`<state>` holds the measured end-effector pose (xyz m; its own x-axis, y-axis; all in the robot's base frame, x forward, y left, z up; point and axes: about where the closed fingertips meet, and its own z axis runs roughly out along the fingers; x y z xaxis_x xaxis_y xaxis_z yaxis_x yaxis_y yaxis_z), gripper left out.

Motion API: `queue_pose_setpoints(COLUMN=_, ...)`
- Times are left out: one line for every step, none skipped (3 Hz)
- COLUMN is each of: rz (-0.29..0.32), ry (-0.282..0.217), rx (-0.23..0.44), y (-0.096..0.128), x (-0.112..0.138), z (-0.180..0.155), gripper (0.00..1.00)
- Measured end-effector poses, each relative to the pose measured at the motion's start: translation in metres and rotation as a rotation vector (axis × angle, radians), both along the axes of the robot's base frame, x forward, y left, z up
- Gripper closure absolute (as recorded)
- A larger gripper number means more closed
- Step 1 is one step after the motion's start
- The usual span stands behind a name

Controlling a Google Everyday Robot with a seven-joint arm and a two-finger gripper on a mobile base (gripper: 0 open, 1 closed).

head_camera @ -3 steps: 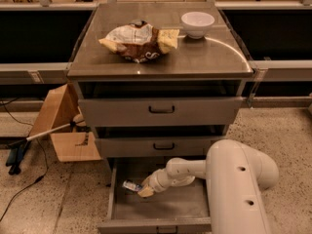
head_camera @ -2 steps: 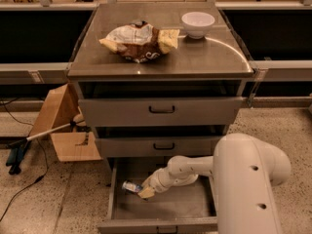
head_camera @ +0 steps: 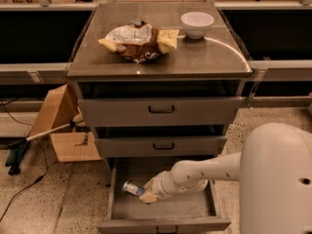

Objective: Pick redbull can from bottom drawer and place on counter

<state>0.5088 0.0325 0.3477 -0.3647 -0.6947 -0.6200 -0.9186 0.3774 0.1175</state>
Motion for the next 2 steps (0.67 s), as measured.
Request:
queue_pose_setpoints(rz=-0.012, ry=-0.032, rx=-0.047, y=-0.0098, x=-0.0529, z=0.0358, gripper=1.0)
queue_pose_setpoints(rz=-0.004, ry=-0.035, rx=-0.044, y=-0.0071, x=-0.0511, z=0.0388, gripper=1.0)
